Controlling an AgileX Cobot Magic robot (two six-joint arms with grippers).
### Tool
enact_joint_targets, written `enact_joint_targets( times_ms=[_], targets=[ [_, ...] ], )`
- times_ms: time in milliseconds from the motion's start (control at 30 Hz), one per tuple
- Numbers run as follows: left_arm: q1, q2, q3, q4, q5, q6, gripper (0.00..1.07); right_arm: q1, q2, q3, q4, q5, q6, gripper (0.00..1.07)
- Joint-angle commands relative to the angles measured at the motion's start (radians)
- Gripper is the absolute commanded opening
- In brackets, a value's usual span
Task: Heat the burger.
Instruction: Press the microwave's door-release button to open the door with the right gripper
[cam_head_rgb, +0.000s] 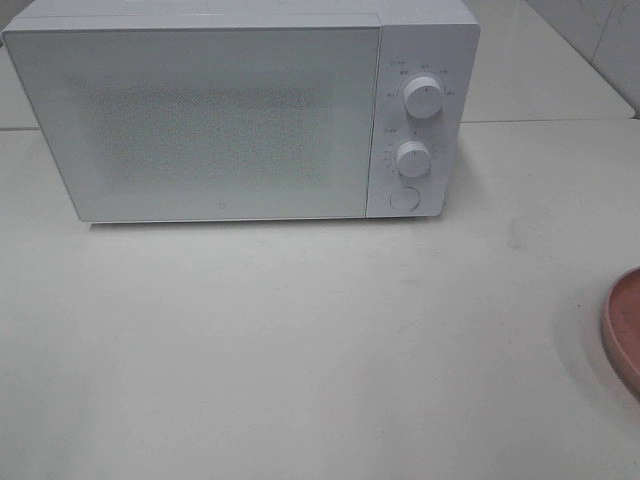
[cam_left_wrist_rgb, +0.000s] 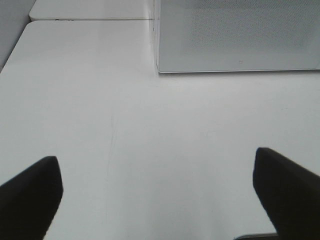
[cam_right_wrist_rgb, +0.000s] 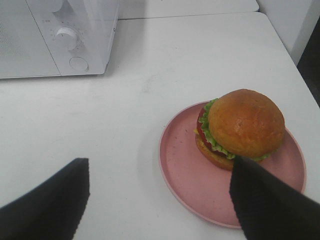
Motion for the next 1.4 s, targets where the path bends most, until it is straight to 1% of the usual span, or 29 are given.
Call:
enact_joint_targets(
  times_ms=[33,300,467,667,733,933,1033,1100,1267,1400],
  targets=[
    [0.003,-0.025,0.003,-0.001,-0.013,-0.002,0.96,-0.008,-0.026,0.004,0.0,-0.015,-0.015,0.75],
    [0.003,-0.025,0.003,-0.001,-0.013,-0.002,0.96,-0.008,-0.026,-0.005,0.0,-0.025,0.002,0.75],
    [0.003,-0.025,0.003,-0.001,-0.013,-0.002,0.96,-0.008,0.009,-0.024,0.002,-0.033,0.008,0.75],
    [0.003,-0.025,0.003,-0.001,-0.013,-0.002,0.96,-0.008,0.093,-0.031,0.002,-0.09,0.008,0.75],
    [0.003,-0.025,0.003,-0.001,-0.013,-0.002,0.96,-0.008,0.157,-0.031,0.002,-0.141,0.008,0.75],
    [0.003,-0.025,0.003,-0.001,-0.013,-0.002,0.96,-0.008,0.248,-0.031,0.002,-0.217,0.008,0.75],
    [0.003,-0.025,0.003,-0.001,-0.013,-0.002,0.96,-0.008,0.263,-0.031,0.002,-0.232,0.008,0.75],
    [0.003,-0.025,0.003,-0.001,-0.013,-0.002,0.96,-0.008,0.317,-0.031,0.002,-0.285,0.008,0.75],
    [0.003,-0.025,0.003,-0.001,-0.013,-0.002,0.96,-0.008,0.371,-0.031,0.002,-0.345,0.008,0.75],
    [0.003,-0.025,0.003,-0.001,-0.013,-0.002,0.96,-0.008,0.444,-0.031,0.002,-0.434,0.008,0.75]
  ],
)
